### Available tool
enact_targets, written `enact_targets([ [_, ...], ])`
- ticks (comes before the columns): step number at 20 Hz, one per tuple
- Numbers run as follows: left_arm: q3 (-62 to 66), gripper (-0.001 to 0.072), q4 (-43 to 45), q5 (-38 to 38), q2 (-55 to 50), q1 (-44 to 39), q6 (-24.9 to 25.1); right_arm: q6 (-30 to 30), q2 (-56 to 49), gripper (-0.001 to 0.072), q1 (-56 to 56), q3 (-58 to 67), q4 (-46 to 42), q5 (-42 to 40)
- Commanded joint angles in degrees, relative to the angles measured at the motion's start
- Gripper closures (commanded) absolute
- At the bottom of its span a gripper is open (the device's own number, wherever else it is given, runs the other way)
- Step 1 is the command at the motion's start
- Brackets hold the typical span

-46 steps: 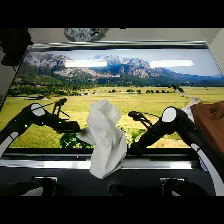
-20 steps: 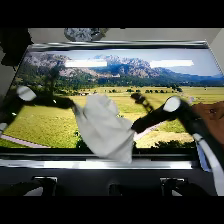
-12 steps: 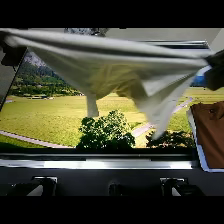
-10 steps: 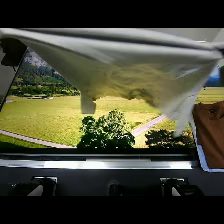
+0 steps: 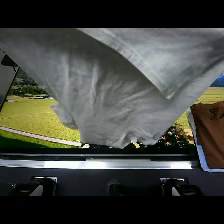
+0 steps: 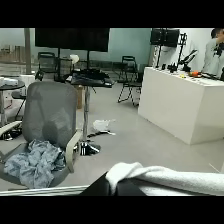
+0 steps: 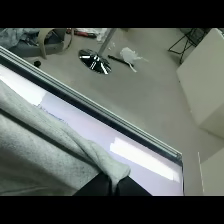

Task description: Fold the shirts.

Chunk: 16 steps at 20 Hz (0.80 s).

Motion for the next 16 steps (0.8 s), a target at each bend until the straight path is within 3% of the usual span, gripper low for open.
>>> enact_targets([
  [1,0.1,0.0679,0.1,-2.0,-4.9,0.0,-0.1,1.6,-5.3,0.066,0.0,0.1,-0.1,2.8],
  [4,0.1,0.0678,0.1,-4.3,-16.2,0.0,0.0,1.6,-18.7,0.0659,0.0,0.1,0.3,6.0],
  [10,0.1,0.0675,0.0,-7.5,-42.9,0.0,-0.1,1.9,-48.1,0.0658,0.0,0.1,16.5,-4.7],
  [13,0.1,0.0674,-0.4,-6.0,-52.2,0.0,-0.1,7.7,-57.9,0.0658,0.0,0.1,24.1,-7.4],
  [16,0.1,0.0674,-1.1,-5.5,-57.5,0.0,-0.1,9.7,-63.8,0.0658,0.1,0.1,27.4,-8.2],
])
